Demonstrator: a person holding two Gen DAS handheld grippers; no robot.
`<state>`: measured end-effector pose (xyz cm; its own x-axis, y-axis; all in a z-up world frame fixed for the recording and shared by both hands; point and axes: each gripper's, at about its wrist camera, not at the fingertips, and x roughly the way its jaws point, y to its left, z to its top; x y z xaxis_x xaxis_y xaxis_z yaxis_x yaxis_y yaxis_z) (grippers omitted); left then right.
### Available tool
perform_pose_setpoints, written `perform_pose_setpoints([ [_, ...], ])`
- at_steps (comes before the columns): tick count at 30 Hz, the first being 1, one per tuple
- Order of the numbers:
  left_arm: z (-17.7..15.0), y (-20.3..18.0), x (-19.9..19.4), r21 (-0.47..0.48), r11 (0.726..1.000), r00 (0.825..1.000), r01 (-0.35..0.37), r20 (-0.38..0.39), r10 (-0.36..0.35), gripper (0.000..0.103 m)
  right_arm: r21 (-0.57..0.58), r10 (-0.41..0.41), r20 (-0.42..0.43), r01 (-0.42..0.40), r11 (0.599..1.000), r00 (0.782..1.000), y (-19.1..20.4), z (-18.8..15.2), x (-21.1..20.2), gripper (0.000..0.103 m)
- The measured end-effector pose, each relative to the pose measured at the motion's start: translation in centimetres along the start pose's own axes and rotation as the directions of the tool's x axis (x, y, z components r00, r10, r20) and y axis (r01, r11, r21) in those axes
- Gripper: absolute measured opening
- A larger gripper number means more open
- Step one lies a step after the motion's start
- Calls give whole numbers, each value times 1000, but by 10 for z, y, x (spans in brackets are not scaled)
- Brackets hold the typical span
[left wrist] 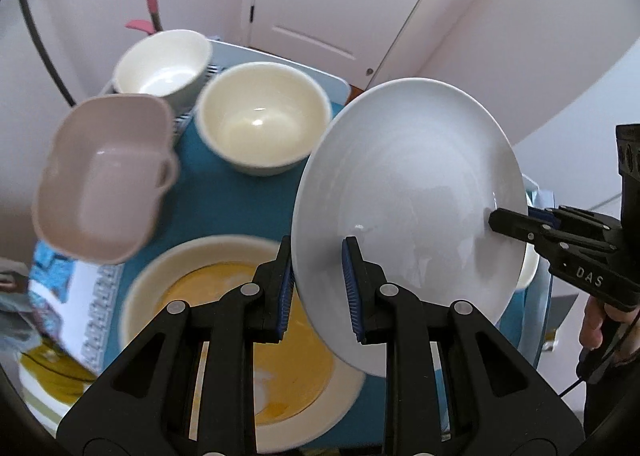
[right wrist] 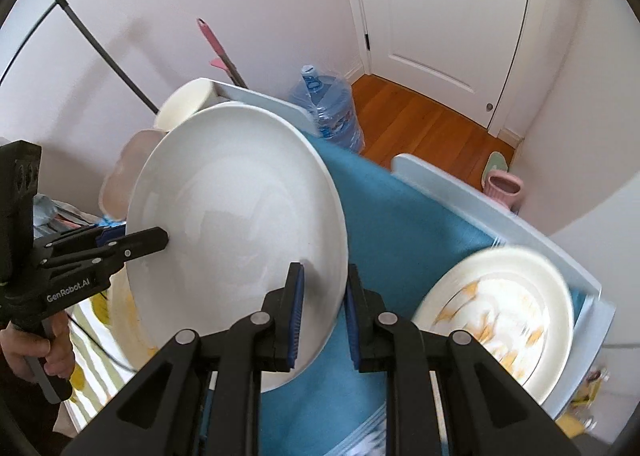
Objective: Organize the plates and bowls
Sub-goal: 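Carry the white plate with both grippers and lower it onto the yellow plate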
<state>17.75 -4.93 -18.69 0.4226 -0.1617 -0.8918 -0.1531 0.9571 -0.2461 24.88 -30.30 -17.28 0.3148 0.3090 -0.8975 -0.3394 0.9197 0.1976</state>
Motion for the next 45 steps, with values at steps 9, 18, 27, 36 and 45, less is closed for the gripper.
perform_pose_setpoints([
  [9, -6, 63, -34, 72, 997, 998, 17, -64, -12, 21, 134, 4, 3, -4, 991, 1000, 68, -46, 7, 18],
  [18, -33, 101, -17, 146, 987, 986, 72, -160, -49, 21, 267, -69, -23, 73, 961, 997, 111, -79, 35, 18],
  [27, -35, 112, 13, 228, 968, 975, 106, -215, -56, 21, 342, -150, -18, 147, 928, 989, 120, -93, 44, 18],
  [36, -36, 103, 30, 339, 940, 975, 48, -218, 29, 21, 346, -202, -35, 202, 916, 979, 128, -92, 53, 18],
  [45, -44, 81, 29, 511, 854, 979, -97, -105, 173, 21, 317, -242, -54, 246, 916, 969, 139, -88, 59, 18],
])
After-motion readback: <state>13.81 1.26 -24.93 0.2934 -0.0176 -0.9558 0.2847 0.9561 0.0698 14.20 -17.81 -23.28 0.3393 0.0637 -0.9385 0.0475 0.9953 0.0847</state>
